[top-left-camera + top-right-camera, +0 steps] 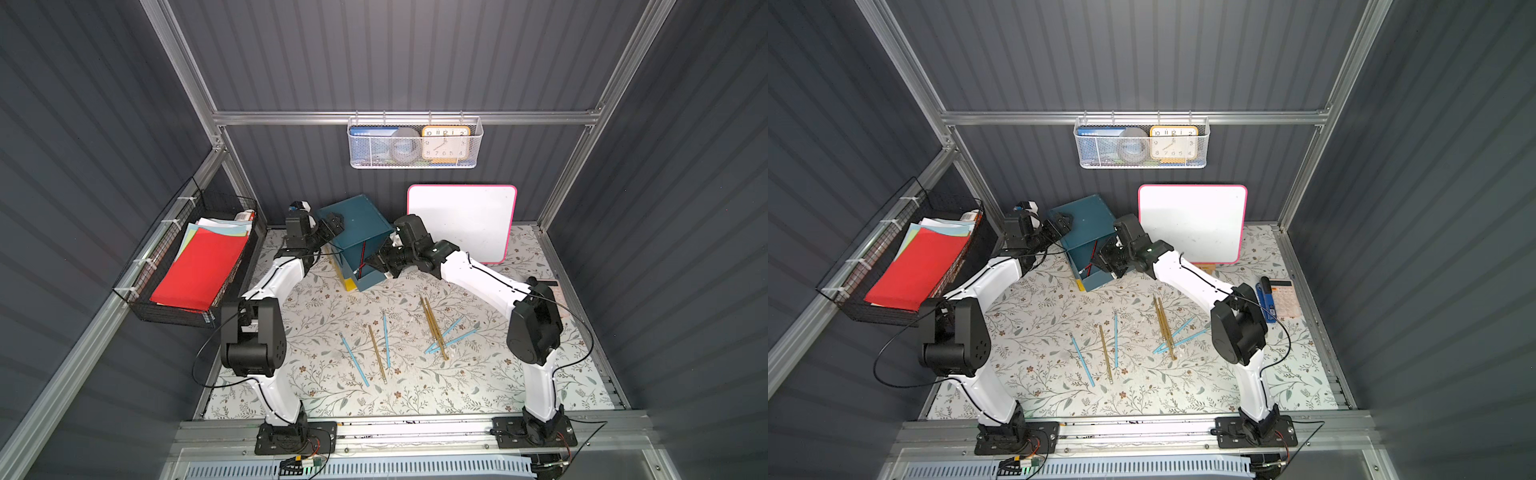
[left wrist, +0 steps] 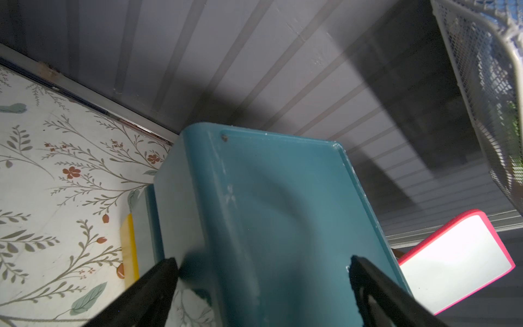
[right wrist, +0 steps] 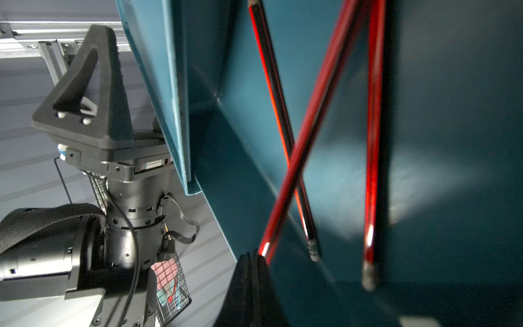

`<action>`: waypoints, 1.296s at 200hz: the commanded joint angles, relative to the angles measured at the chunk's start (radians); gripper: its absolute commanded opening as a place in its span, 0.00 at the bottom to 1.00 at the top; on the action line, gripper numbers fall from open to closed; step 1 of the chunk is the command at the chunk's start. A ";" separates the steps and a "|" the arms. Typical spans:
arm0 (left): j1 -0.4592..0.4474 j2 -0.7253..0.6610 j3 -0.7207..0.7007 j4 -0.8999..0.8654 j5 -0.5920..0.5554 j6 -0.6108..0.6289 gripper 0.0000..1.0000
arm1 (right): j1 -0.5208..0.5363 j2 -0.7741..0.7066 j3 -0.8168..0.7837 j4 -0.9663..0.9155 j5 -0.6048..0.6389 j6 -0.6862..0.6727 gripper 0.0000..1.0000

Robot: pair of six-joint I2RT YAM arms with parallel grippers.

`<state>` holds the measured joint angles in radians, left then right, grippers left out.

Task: Please place the pencils in the drawer according to their color
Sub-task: Place the pencil in the drawer, then close the drawer in the storage box.

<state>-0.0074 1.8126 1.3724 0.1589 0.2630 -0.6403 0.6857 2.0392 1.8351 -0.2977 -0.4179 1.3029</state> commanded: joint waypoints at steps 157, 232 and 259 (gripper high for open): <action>-0.001 -0.013 -0.010 0.003 -0.011 0.011 1.00 | -0.013 -0.430 -0.492 0.121 0.147 -0.136 0.13; -0.002 -0.043 -0.021 -0.058 -0.110 0.028 1.00 | -0.014 -0.313 -0.537 0.296 0.200 -0.057 0.12; -0.002 -0.042 -0.033 -0.051 -0.109 0.027 1.00 | -0.016 -0.241 -0.482 0.323 0.199 -0.029 0.12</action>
<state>-0.0078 1.8069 1.3636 0.1268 0.1745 -0.6361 0.6720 1.7515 1.2915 -0.0437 -0.2352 1.2423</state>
